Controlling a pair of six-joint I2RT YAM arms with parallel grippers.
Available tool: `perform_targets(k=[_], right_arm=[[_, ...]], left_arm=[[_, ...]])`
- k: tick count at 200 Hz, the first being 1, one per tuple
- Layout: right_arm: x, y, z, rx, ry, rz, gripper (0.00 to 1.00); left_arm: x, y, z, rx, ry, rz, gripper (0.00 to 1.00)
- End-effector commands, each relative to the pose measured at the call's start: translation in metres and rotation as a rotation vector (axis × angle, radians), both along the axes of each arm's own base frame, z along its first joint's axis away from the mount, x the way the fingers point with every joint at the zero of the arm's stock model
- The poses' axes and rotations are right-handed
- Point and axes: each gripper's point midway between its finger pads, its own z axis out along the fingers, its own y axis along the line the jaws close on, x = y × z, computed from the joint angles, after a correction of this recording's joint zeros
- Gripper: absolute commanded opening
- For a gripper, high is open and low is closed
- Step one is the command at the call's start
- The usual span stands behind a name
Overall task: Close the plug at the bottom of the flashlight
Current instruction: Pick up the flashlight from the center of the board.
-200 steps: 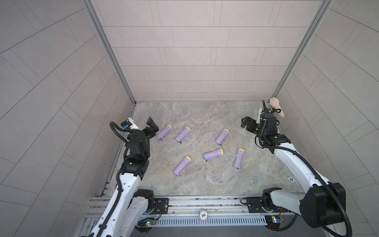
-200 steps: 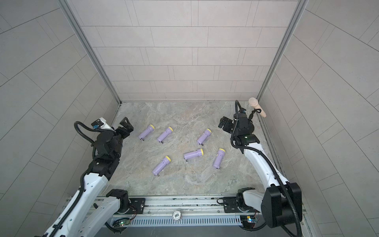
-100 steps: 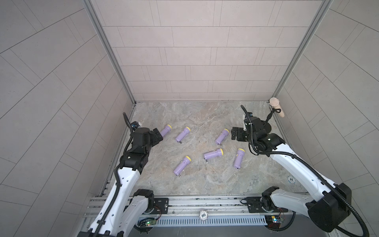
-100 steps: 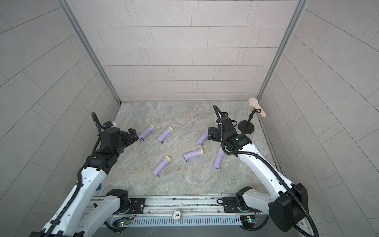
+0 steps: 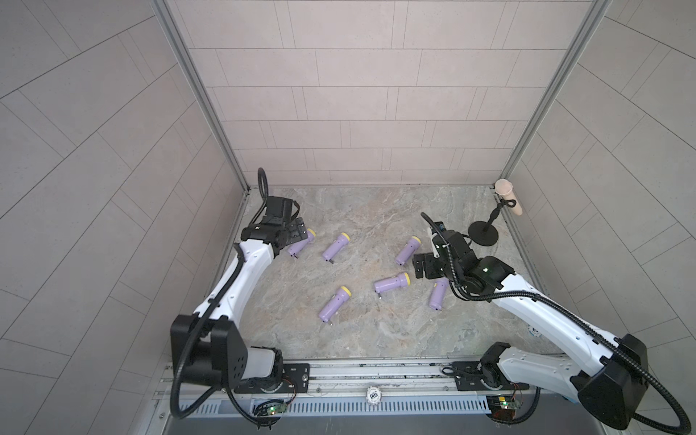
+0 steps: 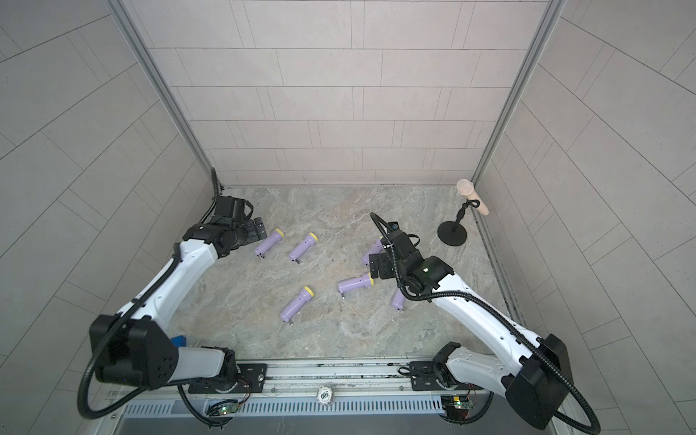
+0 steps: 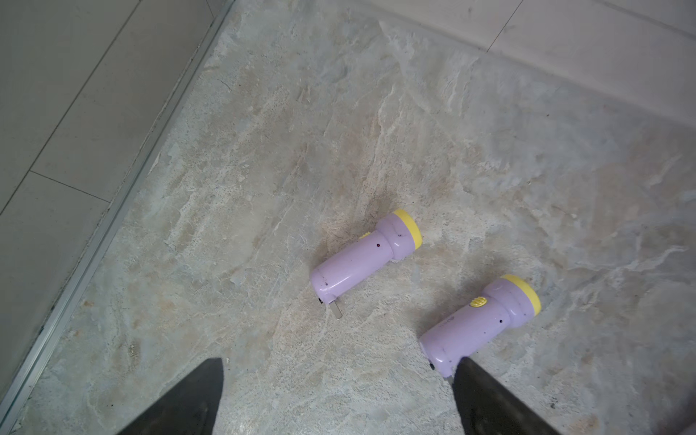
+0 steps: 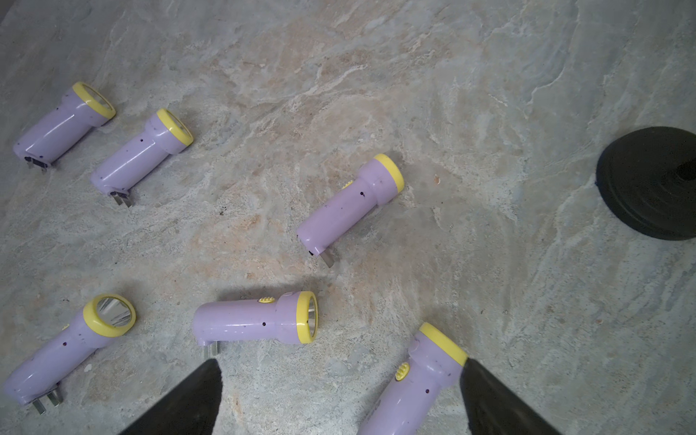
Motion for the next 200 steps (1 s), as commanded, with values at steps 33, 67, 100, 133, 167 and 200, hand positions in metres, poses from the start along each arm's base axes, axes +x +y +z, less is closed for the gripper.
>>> perform_targets(k=[33,67,100,133,167,200], right_arm=[[-0.005,0.005,0.007,0.006,-0.037,0.036,1.00],[-0.008,0.009,0.007,0.021,-0.034,0.055,1.00],[-0.011,0.012,0.006,0.040,-0.037,0.067,1.00],[-0.013,0.015,0.004,0.045,-0.039,0.076,1.00],[-0.014,0.020,0.005,0.055,-0.039,0.092,1.00],[-0.015,0.025,0.005,0.059,-0.042,0.109,1.00]], left_arm=[[-0.004,0.018,-0.051,0.123,0.306,-0.084,1.00],[0.000,0.017,-0.079,0.055,0.376,-0.129,0.99],[0.005,0.020,-0.087,0.009,0.387,-0.132,0.98],[0.009,0.015,-0.096,-0.013,0.406,-0.176,0.97],[0.010,0.020,-0.113,-0.010,0.453,-0.180,0.96],[0.016,0.022,-0.111,-0.004,0.449,-0.172,0.94]])
